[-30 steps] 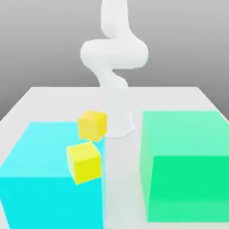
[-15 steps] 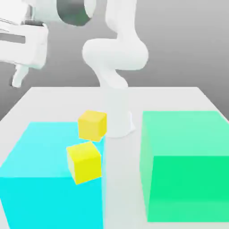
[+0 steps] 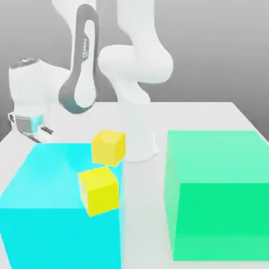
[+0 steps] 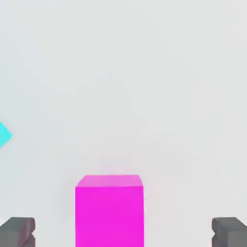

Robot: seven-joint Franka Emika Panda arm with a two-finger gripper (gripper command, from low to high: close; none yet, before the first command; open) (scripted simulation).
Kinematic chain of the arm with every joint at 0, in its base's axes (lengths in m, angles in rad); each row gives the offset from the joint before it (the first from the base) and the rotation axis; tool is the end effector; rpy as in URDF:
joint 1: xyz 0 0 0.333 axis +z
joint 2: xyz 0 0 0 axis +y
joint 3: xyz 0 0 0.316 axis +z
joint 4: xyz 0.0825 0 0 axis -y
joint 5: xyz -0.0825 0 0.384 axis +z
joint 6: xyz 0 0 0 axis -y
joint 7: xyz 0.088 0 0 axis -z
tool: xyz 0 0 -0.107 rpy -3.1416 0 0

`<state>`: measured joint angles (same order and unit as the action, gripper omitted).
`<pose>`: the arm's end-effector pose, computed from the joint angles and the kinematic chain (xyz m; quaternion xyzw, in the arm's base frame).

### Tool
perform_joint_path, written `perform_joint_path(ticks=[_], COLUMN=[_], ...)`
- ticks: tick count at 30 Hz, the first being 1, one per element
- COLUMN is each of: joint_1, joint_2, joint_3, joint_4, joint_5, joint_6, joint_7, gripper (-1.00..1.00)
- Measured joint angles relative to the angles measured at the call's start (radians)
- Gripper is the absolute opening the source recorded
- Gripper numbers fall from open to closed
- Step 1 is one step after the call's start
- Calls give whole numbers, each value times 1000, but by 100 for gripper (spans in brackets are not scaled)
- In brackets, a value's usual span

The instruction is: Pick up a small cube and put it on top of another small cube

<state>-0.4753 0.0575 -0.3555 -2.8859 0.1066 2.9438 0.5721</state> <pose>0.2255 -0.2616 0.1779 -0.7294 0.6841 -0.0026 0.0003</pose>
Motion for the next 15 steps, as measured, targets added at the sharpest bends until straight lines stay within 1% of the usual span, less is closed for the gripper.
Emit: perform_joint_path(ticks=[1, 3, 5, 6, 11, 12, 13, 15], joint_1=[-31, -121, -218, -252, -252, -273, -267, -215], joint_2=[37, 109, 180, 210, 210, 225, 214, 162], joint_3=[47, 160, 267, 303, 303, 324, 317, 257], joint_4=[7, 23, 39, 45, 45, 48, 46, 34], joint_5=[66, 164, 211, 225, 223, 225, 219, 184], joint_6=[25, 80, 138, 162, 161, 174, 165, 123], joint_7=[-46, -118, -157, -169, -167, -170, -164, -134], gripper=[0, 0, 0, -100, -100, -100, -100, -100])
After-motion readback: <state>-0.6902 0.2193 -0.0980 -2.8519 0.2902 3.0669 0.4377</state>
